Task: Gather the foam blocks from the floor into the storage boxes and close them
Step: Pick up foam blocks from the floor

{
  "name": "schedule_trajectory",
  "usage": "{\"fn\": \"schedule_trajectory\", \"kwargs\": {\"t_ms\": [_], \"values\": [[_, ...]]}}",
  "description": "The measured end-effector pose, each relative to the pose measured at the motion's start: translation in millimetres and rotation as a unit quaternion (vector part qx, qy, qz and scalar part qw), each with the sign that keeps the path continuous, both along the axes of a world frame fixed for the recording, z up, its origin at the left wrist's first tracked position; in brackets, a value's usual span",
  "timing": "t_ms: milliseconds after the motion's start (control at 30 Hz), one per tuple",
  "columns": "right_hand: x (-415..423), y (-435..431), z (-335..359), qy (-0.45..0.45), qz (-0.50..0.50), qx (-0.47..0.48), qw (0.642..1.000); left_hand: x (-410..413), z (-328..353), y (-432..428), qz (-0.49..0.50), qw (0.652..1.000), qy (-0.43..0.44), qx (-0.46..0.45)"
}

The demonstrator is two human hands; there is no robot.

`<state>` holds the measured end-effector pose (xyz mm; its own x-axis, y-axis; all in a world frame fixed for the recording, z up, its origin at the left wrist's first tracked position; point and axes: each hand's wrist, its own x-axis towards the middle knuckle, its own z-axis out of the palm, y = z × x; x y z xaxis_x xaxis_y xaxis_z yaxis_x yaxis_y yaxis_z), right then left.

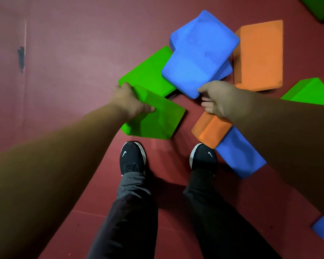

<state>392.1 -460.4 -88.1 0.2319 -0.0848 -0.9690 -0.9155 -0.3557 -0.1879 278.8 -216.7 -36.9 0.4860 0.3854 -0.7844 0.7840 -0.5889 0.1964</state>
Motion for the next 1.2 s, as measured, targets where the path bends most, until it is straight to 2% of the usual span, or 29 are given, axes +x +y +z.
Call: {"fn": "schedule_trajectory", "kwargs": {"t_ms": [133, 433, 567, 633, 733, 833, 900, 1000, 1100, 1200], "values": [[5, 13, 6, 0.022, -0.006, 0.016, 1.0, 1, 8, -14, 0.005, 1.0, -0.006, -0.001], [-32, 11, -31, -0.024, -0.072, 0.069, 0.995, -12, -14, -21, 0.006, 0.997, -0.073, 0.021], [-30, -2, -3, -0.055, -0.093, 0.078, 0.991, -32, 0, -31, 0.035, 0.994, -0.097, 0.024], [-22, -9, 27, -0.081, -0.092, 0.051, 0.991, -43, 20, -40, 0.038, 0.993, -0.106, 0.033], [-3, -22, 90, -0.17, -0.01, -0.08, 0.982, -48, 68, -54, 0.028, 0.991, -0.121, 0.06], [18, -34, 169, -0.279, 0.164, -0.143, 0.935, -35, 133, -61, 0.026, 0.989, -0.128, 0.072], [28, -37, 227, -0.313, 0.284, -0.154, 0.893, -20, 183, -62, 0.009, 0.987, -0.142, 0.072], [34, -31, 321, -0.337, 0.458, -0.176, 0.804, 5, 265, -65, -0.049, 0.983, -0.163, 0.076], [36, -23, 412, -0.379, 0.546, -0.185, 0.724, 29, 346, -73, -0.113, 0.972, -0.186, 0.087], [34, -23, 494, -0.412, 0.564, -0.186, 0.691, 51, 425, -87, -0.149, 0.956, -0.229, 0.107]]}}
